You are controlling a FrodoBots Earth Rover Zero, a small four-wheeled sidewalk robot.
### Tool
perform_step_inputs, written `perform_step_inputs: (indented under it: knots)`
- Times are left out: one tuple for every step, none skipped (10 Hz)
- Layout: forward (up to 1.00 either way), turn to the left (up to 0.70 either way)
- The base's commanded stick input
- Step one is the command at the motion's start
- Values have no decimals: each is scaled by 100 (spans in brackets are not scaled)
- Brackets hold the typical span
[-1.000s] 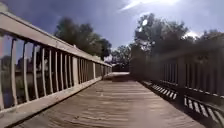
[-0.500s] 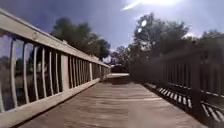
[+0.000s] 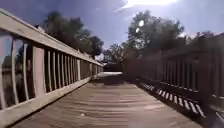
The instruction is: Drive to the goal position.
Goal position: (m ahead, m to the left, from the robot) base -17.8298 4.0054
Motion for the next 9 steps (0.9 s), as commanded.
perform_step_inputs:
  knots:
    - [100, -27]
    - [100, -15]
    - [100, -3]
    - [100, 0]
    - [100, 0]
    - [100, 0]
    - [100, 0]
    - [100, 0]
    - [100, 0]
